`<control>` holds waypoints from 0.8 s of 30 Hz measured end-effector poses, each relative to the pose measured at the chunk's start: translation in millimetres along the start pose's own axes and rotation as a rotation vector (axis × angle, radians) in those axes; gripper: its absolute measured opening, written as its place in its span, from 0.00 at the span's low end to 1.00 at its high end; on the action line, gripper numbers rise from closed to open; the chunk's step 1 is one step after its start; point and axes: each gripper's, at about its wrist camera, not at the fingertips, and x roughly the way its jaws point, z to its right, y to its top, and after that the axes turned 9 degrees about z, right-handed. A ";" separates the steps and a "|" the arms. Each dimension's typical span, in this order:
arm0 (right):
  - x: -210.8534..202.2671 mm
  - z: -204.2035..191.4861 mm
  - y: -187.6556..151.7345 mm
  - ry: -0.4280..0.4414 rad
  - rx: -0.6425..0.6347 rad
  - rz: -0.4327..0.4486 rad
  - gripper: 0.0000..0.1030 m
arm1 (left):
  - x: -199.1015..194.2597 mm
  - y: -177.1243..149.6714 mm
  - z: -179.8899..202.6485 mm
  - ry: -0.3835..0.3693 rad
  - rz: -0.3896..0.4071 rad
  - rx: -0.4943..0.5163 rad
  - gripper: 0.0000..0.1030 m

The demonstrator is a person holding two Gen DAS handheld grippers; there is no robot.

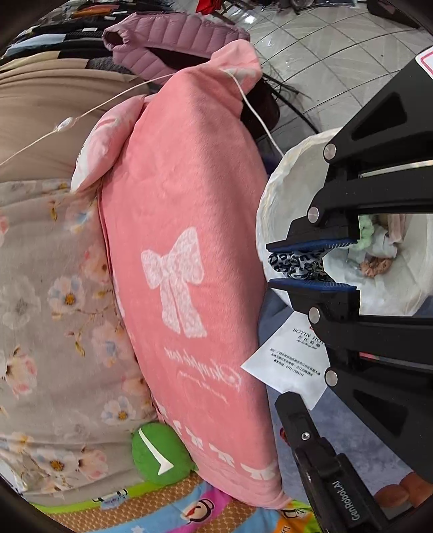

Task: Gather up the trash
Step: 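Carry the wipe packet and leopard scrunchie over the bin and open both grippers, then move both grippers back to the dark red scrunchie and watermelon plush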

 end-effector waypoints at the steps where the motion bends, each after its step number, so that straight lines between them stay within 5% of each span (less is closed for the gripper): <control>1: 0.3 4.0 -1.9 -0.005 0.005 -0.002 0.14 | 2.8 -1.1 3.0 -0.007 -0.005 0.001 0.01; 5: -0.6 9.8 -7.3 -0.069 0.001 0.014 0.24 | 11.9 -8.7 13.3 -0.056 -0.023 0.010 0.06; 6: -0.7 10.7 -8.2 -0.082 0.001 0.018 0.38 | 12.8 -10.4 12.5 -0.040 -0.022 0.011 0.13; 8: -3.0 12.6 -10.4 -0.089 0.007 0.033 0.52 | 11.1 -12.9 7.1 0.032 0.007 0.011 0.57; 9: -4.5 11.5 -11.9 -0.085 0.005 0.039 0.52 | 7.8 -14.0 1.3 0.079 0.036 0.005 0.60; 24: 11.2 -69.3 -42.6 0.068 -0.084 -0.033 0.56 | -10.3 -19.5 -102.5 0.347 0.057 -0.073 0.60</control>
